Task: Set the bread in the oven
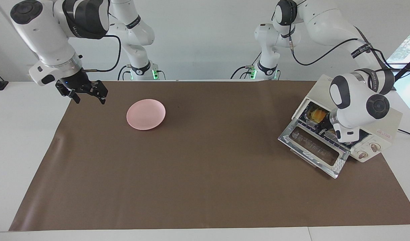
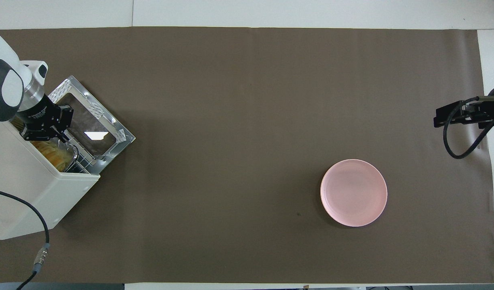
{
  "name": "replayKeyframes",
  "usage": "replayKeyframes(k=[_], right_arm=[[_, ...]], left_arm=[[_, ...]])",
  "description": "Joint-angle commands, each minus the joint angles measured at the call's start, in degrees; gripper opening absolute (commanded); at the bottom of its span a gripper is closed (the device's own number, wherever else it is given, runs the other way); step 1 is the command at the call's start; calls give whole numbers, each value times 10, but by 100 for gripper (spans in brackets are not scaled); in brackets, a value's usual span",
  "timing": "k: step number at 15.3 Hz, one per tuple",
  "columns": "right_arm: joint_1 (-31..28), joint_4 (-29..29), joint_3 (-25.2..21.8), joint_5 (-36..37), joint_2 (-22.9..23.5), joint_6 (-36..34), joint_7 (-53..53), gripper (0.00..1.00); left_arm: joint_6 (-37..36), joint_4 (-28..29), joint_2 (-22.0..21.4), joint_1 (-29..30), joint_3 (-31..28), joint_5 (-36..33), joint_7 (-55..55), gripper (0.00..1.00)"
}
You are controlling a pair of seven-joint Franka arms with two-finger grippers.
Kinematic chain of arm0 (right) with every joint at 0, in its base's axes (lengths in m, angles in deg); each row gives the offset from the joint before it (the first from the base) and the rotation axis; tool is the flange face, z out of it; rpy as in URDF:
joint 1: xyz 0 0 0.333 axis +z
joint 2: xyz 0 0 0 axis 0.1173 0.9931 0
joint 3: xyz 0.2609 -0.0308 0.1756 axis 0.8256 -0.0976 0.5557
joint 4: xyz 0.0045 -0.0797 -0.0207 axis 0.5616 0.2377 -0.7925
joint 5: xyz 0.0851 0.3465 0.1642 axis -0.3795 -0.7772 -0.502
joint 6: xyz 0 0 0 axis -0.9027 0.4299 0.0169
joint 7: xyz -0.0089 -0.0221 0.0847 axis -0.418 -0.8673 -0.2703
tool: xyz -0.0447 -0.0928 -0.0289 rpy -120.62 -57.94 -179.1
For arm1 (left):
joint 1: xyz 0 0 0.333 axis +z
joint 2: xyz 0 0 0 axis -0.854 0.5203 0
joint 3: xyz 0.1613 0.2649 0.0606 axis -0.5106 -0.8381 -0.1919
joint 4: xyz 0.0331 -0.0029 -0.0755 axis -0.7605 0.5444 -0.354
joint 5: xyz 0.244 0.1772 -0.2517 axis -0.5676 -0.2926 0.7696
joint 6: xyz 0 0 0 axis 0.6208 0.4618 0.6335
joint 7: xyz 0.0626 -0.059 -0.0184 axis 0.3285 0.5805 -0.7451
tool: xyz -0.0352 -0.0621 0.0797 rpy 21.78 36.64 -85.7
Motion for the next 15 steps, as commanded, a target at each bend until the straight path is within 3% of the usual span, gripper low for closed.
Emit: replayKeyframes(k=[1, 8, 11, 15], right_arm=[[-3, 8, 4, 10, -9, -4, 2, 100], [-3, 8, 4, 10, -9, -4, 2, 100], [-3, 8, 3, 10, -9, -4, 3, 100], [-3, 8, 4, 10, -9, -4, 3, 100]], left_arm=[[24, 19, -21, -9, -1, -31, -16, 100], [15, -73, -23, -14, 1, -29, -84, 100], [-1, -75, -60, -16, 4, -28, -166, 100], [-83, -69, -122, -19, 4, -28, -274, 100]])
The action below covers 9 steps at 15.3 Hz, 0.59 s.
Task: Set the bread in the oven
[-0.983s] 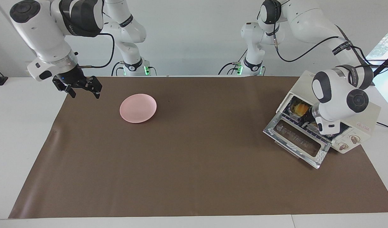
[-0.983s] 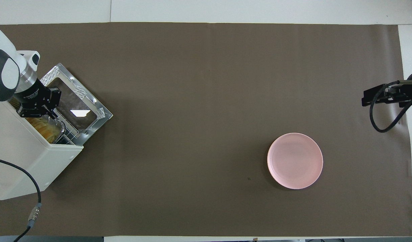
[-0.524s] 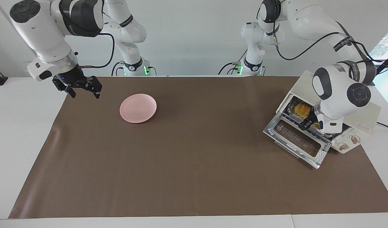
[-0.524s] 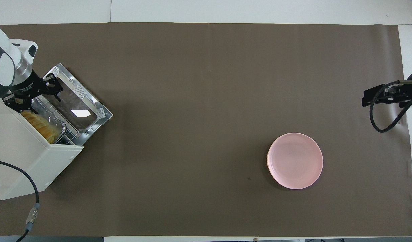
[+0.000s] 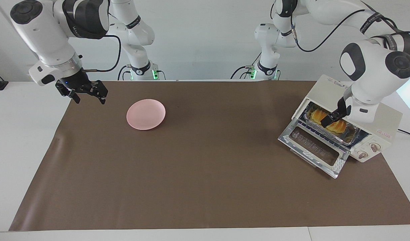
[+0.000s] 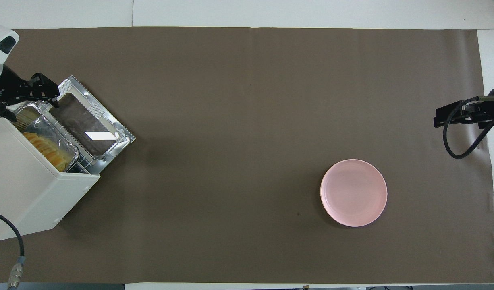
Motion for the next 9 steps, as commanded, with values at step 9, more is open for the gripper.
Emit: replayKeyframes(k=[9], right_arm=[[-3, 8, 4, 10, -10, -4, 3, 100]], left_arm=[[-77, 78, -171, 28, 52, -10, -151, 100]])
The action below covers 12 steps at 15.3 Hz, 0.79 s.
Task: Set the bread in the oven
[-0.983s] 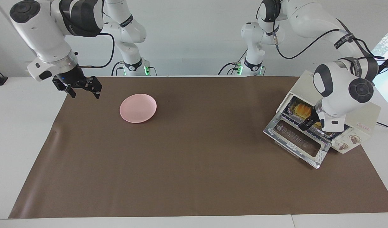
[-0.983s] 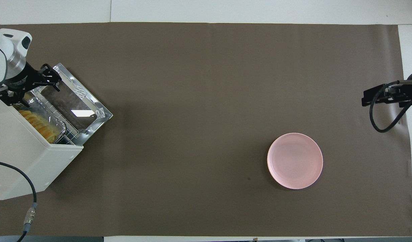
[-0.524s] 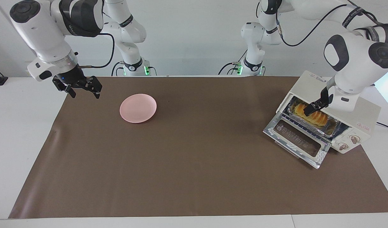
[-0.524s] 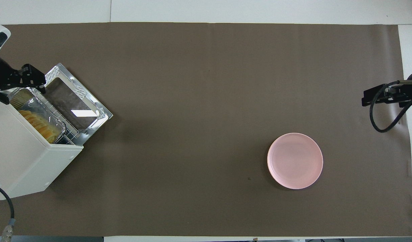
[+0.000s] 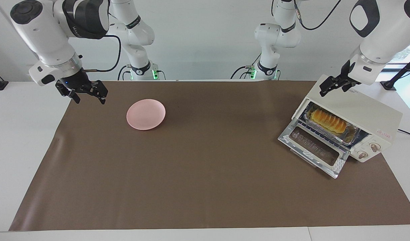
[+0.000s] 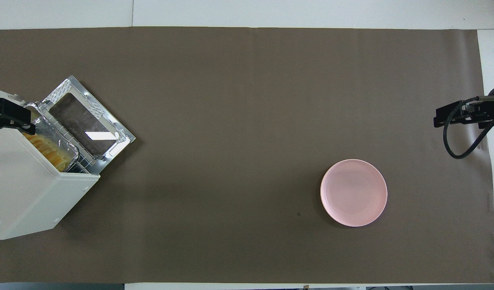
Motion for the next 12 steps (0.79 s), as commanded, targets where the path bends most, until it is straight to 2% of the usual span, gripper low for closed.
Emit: replayKeyframes(k=[1, 4, 9, 12], right_arm=[[-3, 8, 4, 10, -9, -4, 3, 100], [-3, 9, 4, 10, -9, -4, 3, 100], [-3, 9, 3, 10, -9, -4, 3, 100], [-3, 8, 4, 10, -9, -4, 3, 100]], left_arm=[[-26, 40, -56, 49, 51, -9, -70, 100], [-42, 46, -80, 100, 128, -7, -65, 100], [-17, 49, -78, 115, 135, -7, -72, 100], [-15, 46, -60, 123, 140, 0, -72, 100]])
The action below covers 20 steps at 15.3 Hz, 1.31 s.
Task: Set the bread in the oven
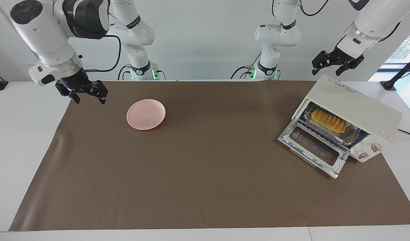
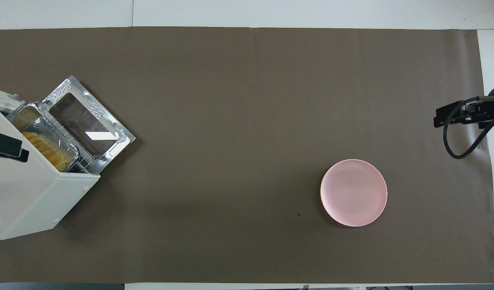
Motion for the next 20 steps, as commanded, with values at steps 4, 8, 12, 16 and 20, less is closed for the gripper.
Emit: replayKeyframes(k=[4, 8, 12, 16, 20], right_arm=[[-3, 8, 3, 10, -9, -4, 2, 100], [-3, 8, 4, 10, -9, -4, 3, 100], [-3, 8, 4, 10, -9, -4, 3, 100], [-3, 9, 3, 10, -9, -4, 2, 100], [-3, 8, 3, 10, -9, -4, 3, 100]], left_arm=[[20, 10, 10, 25, 14, 19, -9, 100], [22, 12, 11, 25, 27, 12, -9, 100], [44, 11, 10, 26, 60, -29, -6, 100], [58, 12, 11, 31, 60, -29, -2, 100], [55, 14, 11, 30, 63, -28, -5, 100]])
